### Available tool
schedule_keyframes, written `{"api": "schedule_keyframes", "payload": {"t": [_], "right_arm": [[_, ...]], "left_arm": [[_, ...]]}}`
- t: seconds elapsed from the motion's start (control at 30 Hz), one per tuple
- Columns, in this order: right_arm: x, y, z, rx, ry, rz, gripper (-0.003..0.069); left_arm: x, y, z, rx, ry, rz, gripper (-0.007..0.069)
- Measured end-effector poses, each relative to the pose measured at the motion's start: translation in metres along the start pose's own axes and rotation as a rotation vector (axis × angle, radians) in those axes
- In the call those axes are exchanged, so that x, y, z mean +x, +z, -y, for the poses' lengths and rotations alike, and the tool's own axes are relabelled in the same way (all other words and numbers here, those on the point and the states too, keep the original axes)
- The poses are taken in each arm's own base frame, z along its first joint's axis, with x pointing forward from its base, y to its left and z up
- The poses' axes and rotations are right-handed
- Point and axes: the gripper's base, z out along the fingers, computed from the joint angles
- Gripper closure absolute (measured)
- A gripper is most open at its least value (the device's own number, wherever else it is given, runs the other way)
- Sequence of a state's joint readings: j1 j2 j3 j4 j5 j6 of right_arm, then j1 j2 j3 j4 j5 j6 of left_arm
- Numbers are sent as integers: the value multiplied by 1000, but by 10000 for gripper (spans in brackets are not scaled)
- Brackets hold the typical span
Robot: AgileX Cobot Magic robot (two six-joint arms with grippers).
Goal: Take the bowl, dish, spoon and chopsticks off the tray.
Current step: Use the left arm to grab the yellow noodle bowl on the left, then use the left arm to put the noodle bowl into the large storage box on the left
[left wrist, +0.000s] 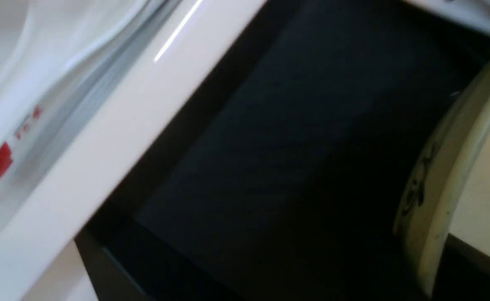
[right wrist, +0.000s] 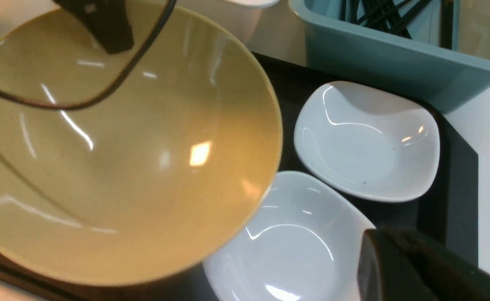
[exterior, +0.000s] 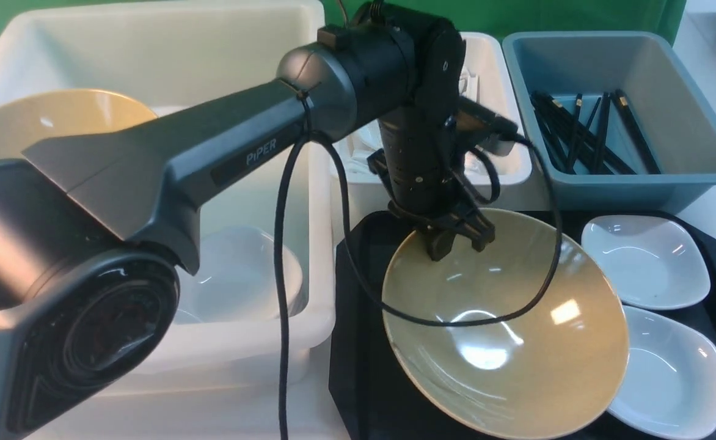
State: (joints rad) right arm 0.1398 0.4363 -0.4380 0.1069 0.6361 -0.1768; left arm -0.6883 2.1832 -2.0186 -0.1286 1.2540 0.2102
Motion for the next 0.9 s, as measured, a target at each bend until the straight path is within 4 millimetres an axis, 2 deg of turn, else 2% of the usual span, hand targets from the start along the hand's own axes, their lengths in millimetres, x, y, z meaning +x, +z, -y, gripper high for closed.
{"api": "schedule_keyframes", "payload": {"t": [0.17, 0.23, 0.27, 0.3, 0.33, 0.37, 0.5, 0.6, 0.7, 0.77, 0.83, 0.87, 0.9], "right_arm": [[0, 0, 0, 0, 0, 1, 585], [0, 0, 0, 0, 0, 1, 582], [0, 0, 0, 0, 0, 1, 582], [0, 0, 0, 0, 0, 2, 580], [0, 0, 0, 0, 0, 2, 580], [0, 1, 0, 1, 0, 2, 580], [6, 4, 0, 0, 4, -10, 580], [9, 6, 0, -1, 6, -19, 580], [9, 6, 0, -1, 6, -19, 580], [9, 6, 0, 0, 6, -18, 580], [9, 6, 0, 0, 6, -14, 580], [9, 6, 0, 0, 6, -14, 580], [8, 6, 0, 1, 6, -11, 579]], "left_arm": [[-8, -32, 6, 16, 41, 96, 622], [-11, -59, 8, -5, 74, 169, 621], [-11, -61, 9, -7, 77, 177, 621], [-11, -77, 10, -14, 95, 213, 621], [-10, -80, 11, -15, 97, 219, 621], [-10, -93, 13, -17, 110, 248, 621], [-4, -124, 17, -28, 130, 310, 621], [7, -154, 13, -36, 133, 360, 621], [26, -192, -5, -72, 87, 431, 621], [42, -219, -25, -116, 32, 480, 621], [69, -252, -57, -182, -79, 540, 621], [72, -254, -61, -189, -91, 545, 621], [96, -275, -88, -239, -203, 581, 621]]}}
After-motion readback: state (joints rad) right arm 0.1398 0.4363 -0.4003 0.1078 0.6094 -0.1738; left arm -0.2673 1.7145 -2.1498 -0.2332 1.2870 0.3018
